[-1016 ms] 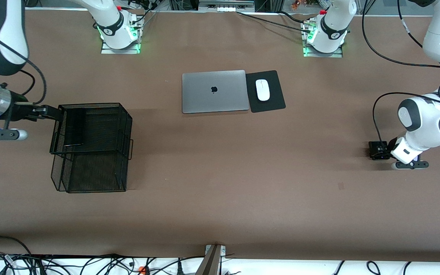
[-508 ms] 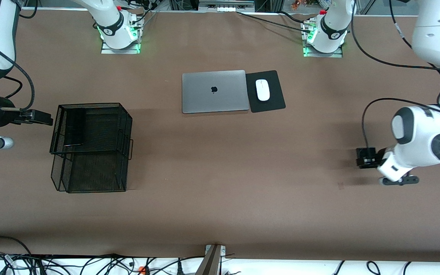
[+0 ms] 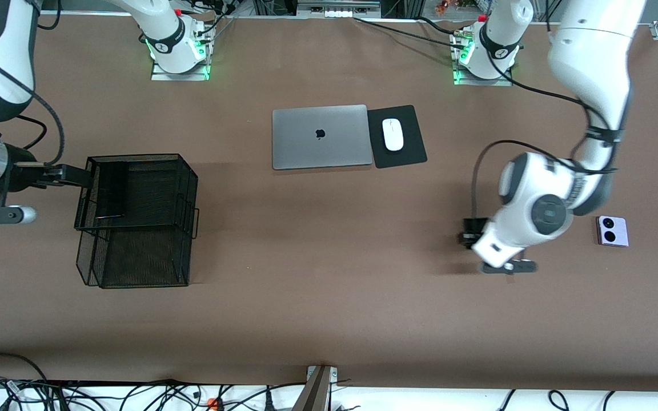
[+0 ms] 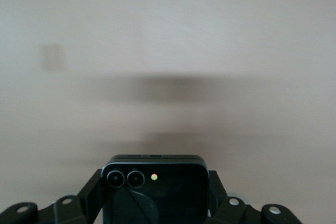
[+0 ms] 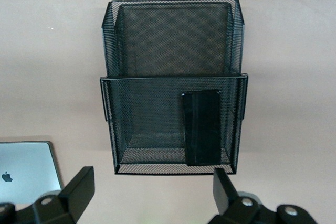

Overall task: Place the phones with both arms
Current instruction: 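Lift the small black flip phone with the left gripper while the right gripper withdraws, then carry the flip phone to the table middle and set it down, then release the flip phone and withdraw the left gripper while the right gripper approaches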

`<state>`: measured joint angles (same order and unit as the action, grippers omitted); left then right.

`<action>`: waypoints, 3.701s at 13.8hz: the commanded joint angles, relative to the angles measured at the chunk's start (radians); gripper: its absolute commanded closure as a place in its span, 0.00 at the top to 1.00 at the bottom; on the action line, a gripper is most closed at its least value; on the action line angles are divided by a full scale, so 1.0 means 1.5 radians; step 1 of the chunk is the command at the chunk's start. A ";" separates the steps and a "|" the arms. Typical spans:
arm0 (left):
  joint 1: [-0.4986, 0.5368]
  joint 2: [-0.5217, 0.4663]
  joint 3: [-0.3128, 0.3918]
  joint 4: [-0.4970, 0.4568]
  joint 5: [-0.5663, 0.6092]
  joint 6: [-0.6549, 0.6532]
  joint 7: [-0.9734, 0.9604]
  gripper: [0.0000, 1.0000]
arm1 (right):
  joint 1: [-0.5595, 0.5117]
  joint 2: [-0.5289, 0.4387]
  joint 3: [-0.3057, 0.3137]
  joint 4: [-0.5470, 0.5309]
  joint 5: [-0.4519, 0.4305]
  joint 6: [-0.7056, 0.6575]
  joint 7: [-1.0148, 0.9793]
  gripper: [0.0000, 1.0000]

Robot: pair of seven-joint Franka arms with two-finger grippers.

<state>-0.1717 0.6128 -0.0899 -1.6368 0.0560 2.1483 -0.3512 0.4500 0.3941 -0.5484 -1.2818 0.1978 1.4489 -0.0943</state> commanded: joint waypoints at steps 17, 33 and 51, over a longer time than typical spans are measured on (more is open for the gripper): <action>-0.328 0.245 0.031 0.291 -0.083 0.156 -0.316 0.00 | -0.009 0.004 -0.005 0.016 0.008 -0.017 -0.004 1.00; -0.374 0.247 0.112 0.372 -0.081 -0.012 -0.456 1.00 | -0.003 0.004 -0.004 0.016 0.003 -0.016 -0.001 1.00; -0.018 -0.033 0.119 0.072 0.100 -0.241 0.300 1.00 | 0.233 0.263 0.169 0.012 0.095 0.451 0.211 1.00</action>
<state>-0.2593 0.6541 0.1060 -1.4062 0.1669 1.7311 -0.0158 0.7764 0.7216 -0.3170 -1.2848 0.3312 2.0319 0.1668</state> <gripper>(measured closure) 0.000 0.000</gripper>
